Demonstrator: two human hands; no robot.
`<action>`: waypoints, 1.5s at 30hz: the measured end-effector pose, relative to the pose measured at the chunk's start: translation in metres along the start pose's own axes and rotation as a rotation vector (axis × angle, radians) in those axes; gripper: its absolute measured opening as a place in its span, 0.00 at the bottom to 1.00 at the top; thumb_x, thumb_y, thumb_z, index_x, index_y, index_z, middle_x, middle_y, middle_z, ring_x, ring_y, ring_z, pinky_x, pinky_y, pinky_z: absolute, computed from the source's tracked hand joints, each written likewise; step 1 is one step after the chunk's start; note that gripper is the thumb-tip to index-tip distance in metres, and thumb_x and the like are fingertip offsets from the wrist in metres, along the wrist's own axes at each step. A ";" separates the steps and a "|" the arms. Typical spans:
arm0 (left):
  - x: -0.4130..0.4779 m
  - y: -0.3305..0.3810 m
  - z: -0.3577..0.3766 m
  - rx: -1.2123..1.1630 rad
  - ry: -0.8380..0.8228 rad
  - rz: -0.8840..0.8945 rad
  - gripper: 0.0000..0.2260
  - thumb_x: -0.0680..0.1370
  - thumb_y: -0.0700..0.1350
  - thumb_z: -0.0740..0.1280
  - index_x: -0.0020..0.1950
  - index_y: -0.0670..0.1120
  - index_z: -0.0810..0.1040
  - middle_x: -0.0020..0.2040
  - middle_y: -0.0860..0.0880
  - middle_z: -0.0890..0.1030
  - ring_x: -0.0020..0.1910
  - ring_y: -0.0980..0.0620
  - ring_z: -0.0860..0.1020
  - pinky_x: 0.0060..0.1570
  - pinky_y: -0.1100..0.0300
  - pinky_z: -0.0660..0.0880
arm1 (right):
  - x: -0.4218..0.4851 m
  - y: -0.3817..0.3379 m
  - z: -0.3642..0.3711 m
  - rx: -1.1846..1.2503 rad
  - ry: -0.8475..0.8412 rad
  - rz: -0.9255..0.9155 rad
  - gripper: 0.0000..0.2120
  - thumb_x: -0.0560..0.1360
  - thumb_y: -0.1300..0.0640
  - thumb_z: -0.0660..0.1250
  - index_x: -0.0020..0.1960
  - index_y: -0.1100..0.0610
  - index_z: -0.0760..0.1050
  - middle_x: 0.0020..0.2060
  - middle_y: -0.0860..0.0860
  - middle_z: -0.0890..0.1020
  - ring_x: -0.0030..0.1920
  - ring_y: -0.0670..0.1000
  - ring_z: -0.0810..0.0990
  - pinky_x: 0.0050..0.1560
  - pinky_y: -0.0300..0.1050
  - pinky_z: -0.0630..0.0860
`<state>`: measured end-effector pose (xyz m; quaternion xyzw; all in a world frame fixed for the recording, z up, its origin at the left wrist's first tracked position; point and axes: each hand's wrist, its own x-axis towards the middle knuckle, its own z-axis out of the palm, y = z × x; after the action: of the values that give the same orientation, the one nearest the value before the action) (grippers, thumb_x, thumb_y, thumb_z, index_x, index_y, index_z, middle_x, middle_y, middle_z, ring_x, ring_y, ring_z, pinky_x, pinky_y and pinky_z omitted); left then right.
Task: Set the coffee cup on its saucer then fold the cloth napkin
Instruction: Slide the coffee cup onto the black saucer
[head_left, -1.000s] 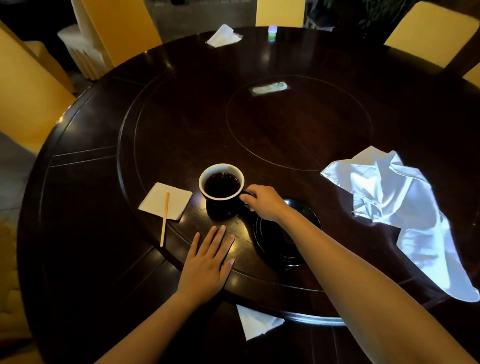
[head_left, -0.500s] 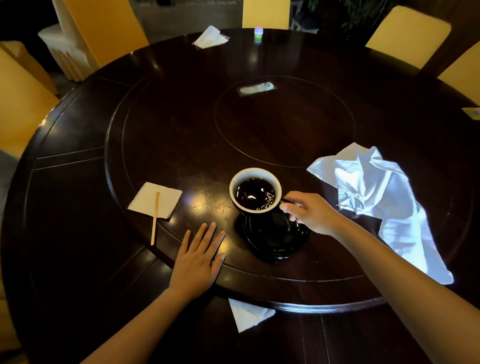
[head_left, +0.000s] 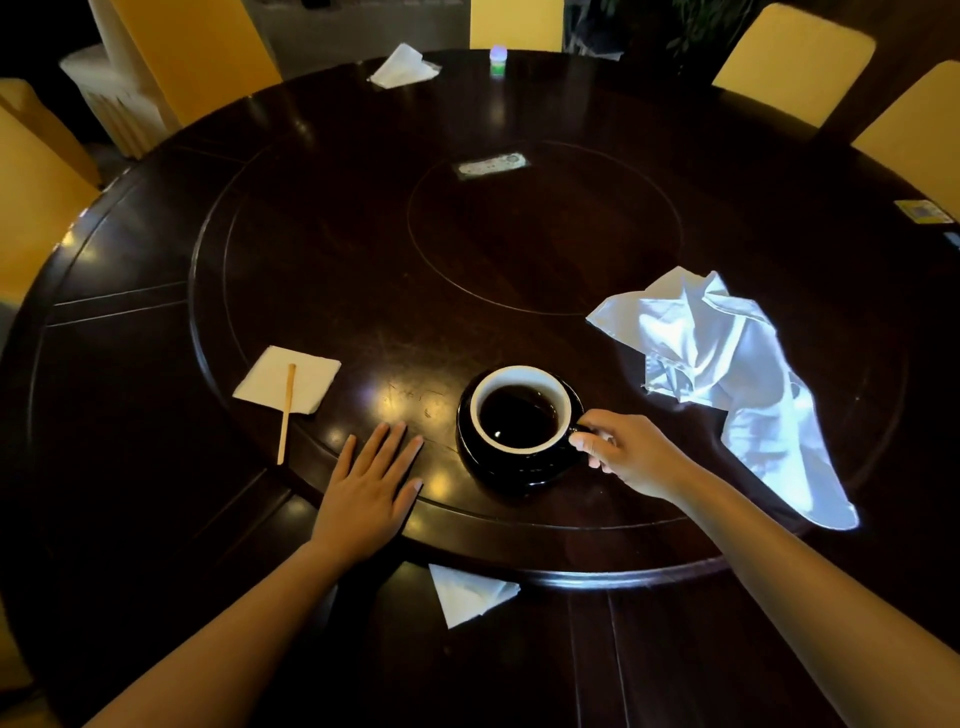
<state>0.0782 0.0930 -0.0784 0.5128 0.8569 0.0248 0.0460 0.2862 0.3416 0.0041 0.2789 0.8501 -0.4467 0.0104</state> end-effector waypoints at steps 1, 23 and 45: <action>0.000 0.000 0.000 0.000 -0.003 0.001 0.27 0.80 0.60 0.40 0.73 0.50 0.61 0.73 0.46 0.64 0.73 0.47 0.59 0.71 0.51 0.42 | -0.001 0.001 -0.001 0.001 0.001 -0.002 0.08 0.77 0.55 0.62 0.40 0.49 0.74 0.32 0.53 0.78 0.37 0.53 0.80 0.39 0.45 0.75; -0.009 0.039 -0.009 -0.108 -0.065 0.025 0.40 0.71 0.68 0.29 0.76 0.46 0.45 0.77 0.45 0.47 0.73 0.50 0.38 0.71 0.53 0.39 | -0.002 -0.002 0.000 -0.096 0.122 0.019 0.08 0.78 0.55 0.61 0.54 0.59 0.73 0.34 0.51 0.77 0.36 0.49 0.76 0.38 0.40 0.69; 0.004 0.061 -0.057 0.209 -0.329 0.067 0.29 0.80 0.56 0.52 0.75 0.40 0.53 0.75 0.39 0.59 0.73 0.40 0.59 0.66 0.49 0.65 | -0.024 -0.006 -0.002 -0.087 0.228 0.276 0.22 0.77 0.49 0.63 0.67 0.58 0.67 0.51 0.59 0.80 0.47 0.55 0.78 0.53 0.46 0.73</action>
<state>0.1240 0.1262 -0.0165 0.5402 0.8182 -0.1470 0.1310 0.3044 0.3295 0.0163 0.4409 0.8180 -0.3691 -0.0130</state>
